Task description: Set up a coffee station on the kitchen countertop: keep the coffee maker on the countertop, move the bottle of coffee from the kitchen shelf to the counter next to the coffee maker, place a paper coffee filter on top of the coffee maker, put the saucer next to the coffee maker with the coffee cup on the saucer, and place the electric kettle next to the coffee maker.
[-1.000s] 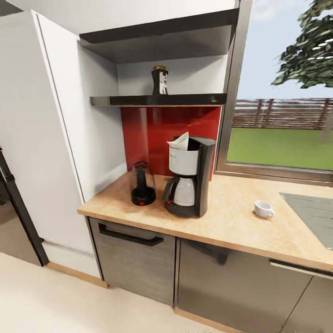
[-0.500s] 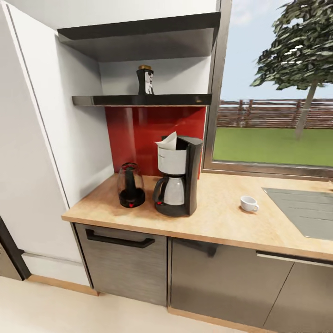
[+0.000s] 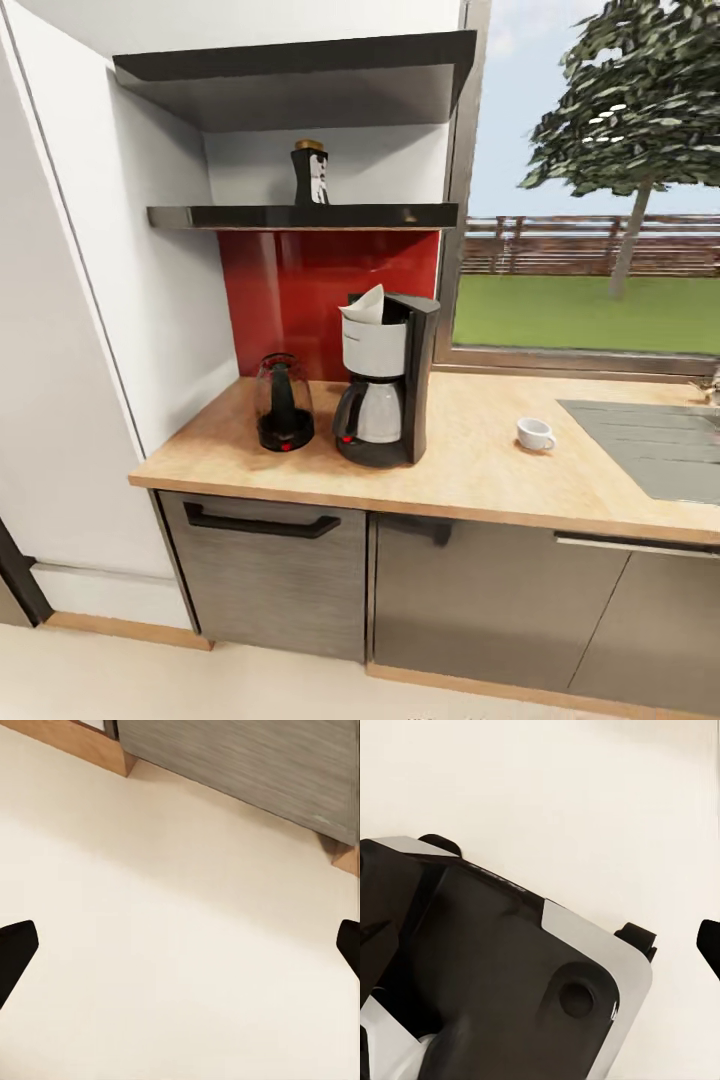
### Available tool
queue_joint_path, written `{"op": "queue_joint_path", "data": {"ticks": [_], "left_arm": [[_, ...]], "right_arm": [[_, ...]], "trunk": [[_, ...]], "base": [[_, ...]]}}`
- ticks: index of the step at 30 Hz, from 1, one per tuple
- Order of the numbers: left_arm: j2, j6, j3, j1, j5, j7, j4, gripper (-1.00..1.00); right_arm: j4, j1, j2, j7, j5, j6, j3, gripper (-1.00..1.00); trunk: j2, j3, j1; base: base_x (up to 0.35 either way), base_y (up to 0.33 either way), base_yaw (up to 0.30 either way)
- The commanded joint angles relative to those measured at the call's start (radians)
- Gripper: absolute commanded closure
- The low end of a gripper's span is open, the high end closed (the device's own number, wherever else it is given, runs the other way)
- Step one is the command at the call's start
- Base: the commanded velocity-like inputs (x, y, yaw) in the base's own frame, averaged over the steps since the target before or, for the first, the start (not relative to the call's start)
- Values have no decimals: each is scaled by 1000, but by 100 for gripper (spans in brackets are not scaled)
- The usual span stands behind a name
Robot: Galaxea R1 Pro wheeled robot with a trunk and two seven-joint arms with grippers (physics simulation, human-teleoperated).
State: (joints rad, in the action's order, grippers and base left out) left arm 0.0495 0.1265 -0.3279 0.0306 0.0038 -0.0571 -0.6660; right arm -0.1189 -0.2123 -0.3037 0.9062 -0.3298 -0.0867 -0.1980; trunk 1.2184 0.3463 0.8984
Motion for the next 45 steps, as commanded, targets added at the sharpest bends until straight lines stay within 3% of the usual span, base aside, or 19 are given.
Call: {"op": "queue_joint_path", "data": {"ticks": [1,24,35,45], "left_arm": [[1,1,-5,0,0,-6,-1,-100],[1,1,-5,0,0,-6,0,-100],[1,1,-5,0,0,-6,0,-100],[1,-1,-4,0,-1,-6,1,-100]], "right_arm": [[1,-1,0,2,-11,-8,-6,-100],[2,-1,-2,1,-11,-9,-6,-100],[2,-1,0,2,-12,-8,-6,-100],[2,-1,0,2,-12,-8,-6,-100]], "trunk": [[1,1,0],[1,1,0],[1,1,0],[-69,-30,-38]], "base": [[0,11,-254],[5,236,-36],[12,39,0],[0,0,0]]}}
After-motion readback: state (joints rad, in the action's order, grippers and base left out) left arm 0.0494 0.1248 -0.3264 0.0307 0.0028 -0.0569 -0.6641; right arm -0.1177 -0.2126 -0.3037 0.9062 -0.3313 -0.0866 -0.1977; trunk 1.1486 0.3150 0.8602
